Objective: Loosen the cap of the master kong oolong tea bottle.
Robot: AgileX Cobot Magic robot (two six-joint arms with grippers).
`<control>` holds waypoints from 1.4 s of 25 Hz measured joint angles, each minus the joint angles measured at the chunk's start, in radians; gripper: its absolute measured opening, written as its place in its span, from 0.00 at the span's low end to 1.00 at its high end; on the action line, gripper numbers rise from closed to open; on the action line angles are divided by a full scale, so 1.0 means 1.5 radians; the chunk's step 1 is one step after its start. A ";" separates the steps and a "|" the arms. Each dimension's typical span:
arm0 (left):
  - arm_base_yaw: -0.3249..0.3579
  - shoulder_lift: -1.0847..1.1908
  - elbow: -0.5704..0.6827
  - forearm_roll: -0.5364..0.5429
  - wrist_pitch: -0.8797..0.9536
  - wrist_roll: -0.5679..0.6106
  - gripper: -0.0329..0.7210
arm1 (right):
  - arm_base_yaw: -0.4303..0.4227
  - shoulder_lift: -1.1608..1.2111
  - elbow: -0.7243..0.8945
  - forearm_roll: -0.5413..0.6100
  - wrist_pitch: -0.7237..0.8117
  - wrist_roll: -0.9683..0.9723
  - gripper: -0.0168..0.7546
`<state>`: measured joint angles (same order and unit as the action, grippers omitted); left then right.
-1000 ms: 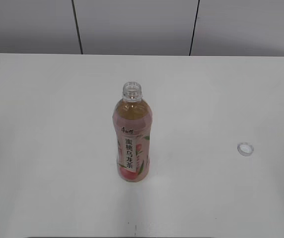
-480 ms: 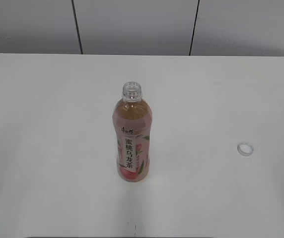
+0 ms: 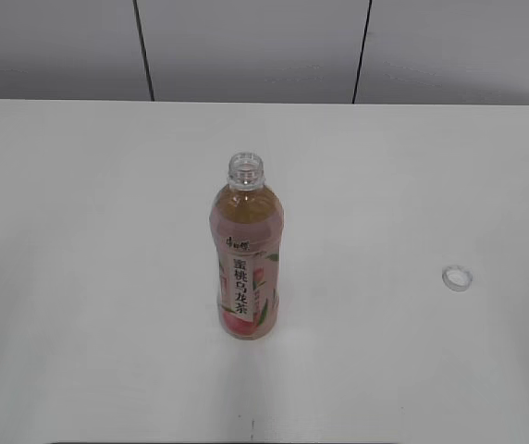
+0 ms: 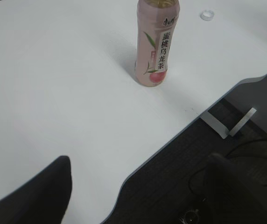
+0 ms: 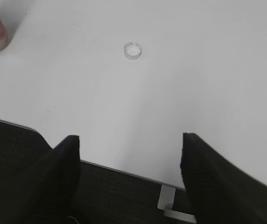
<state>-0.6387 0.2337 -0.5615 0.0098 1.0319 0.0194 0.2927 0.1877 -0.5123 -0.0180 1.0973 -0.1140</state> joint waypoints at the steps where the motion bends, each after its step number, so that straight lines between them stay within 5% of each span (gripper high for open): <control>1: 0.000 0.000 0.000 0.000 0.000 0.000 0.75 | 0.000 0.000 0.000 0.000 0.000 0.000 0.69; 10: 0.013 -0.001 0.000 -0.001 0.000 0.000 0.75 | -0.031 -0.008 0.000 0.000 0.000 0.000 0.69; 17: 0.214 -0.022 0.000 -0.002 -0.002 0.001 0.75 | -0.167 -0.072 0.000 0.000 0.000 0.000 0.69; 22: 0.322 -0.098 0.000 -0.002 -0.004 0.001 0.75 | -0.199 -0.129 0.000 0.000 0.001 0.000 0.69; 35: 0.339 -0.160 0.000 -0.002 -0.004 0.001 0.75 | -0.167 -0.129 0.000 0.000 -0.001 0.000 0.69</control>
<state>-0.1295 -0.0067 -0.5615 0.0066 1.0259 0.0202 0.0419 -0.0060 -0.5123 -0.0180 1.0961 -0.1143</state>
